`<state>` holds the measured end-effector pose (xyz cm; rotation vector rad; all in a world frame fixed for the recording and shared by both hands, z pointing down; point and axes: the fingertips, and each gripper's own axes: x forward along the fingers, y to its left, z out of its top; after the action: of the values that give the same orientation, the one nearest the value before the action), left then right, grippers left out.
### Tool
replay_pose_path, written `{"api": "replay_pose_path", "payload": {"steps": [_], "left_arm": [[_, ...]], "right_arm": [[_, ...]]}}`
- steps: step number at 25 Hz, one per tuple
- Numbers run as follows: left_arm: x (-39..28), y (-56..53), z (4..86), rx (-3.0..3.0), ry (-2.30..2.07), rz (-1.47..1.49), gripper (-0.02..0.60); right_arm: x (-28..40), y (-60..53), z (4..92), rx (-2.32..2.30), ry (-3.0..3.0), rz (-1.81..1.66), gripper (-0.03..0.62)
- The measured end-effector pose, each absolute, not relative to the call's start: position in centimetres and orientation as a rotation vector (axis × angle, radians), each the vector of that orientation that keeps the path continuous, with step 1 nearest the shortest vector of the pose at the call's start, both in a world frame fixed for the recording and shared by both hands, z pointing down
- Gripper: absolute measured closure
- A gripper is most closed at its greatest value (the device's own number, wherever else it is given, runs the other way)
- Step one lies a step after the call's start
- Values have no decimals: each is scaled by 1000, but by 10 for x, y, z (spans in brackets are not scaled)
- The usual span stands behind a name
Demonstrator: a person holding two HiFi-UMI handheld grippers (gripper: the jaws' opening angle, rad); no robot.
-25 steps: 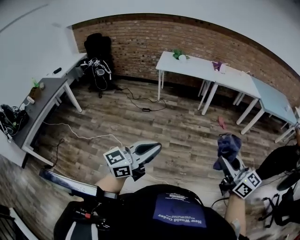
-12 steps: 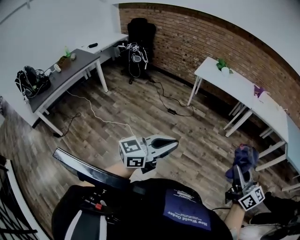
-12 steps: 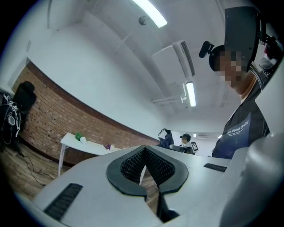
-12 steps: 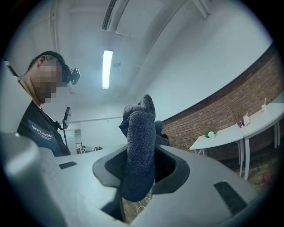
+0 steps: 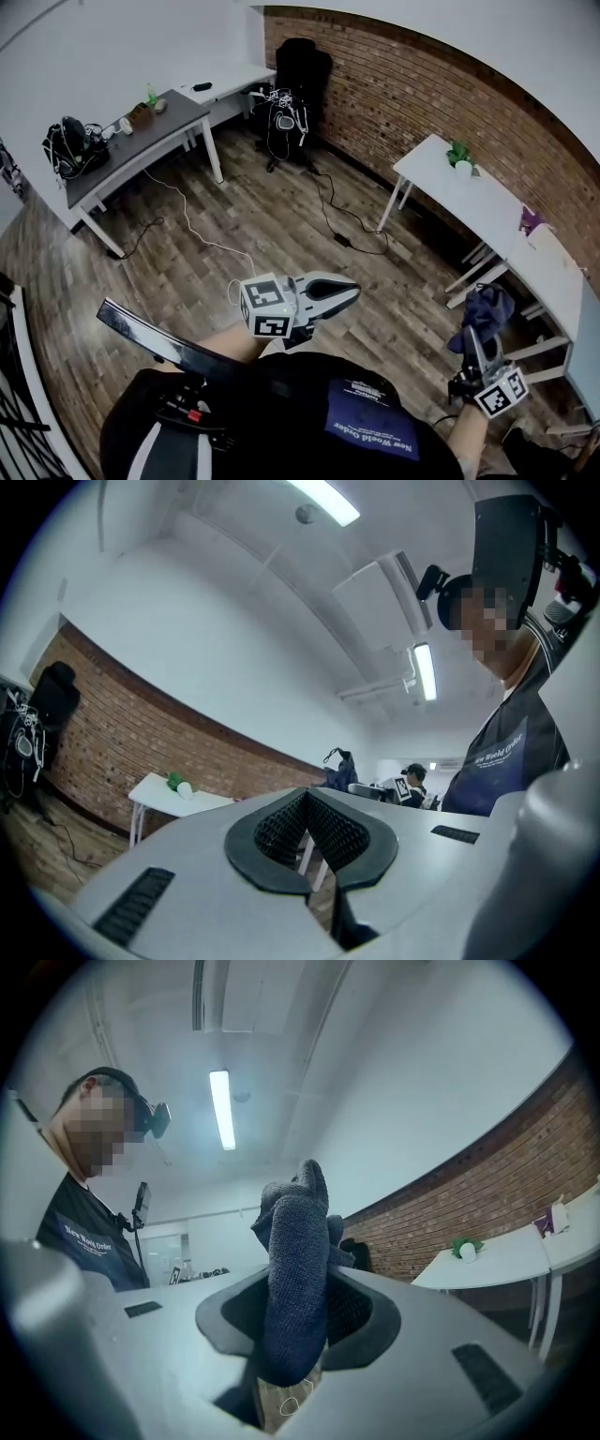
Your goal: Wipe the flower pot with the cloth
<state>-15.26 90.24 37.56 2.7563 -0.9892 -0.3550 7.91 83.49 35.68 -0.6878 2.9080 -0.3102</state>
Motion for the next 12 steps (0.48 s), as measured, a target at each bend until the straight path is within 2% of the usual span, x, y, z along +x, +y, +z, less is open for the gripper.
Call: {"api": "replay_pose_path", "payload": {"steps": [12], "left_arm": [[-227,718,392,2791,-839,-403,578]], "right_arm": [[9,674,368,-842,2879,-289,480]]}}
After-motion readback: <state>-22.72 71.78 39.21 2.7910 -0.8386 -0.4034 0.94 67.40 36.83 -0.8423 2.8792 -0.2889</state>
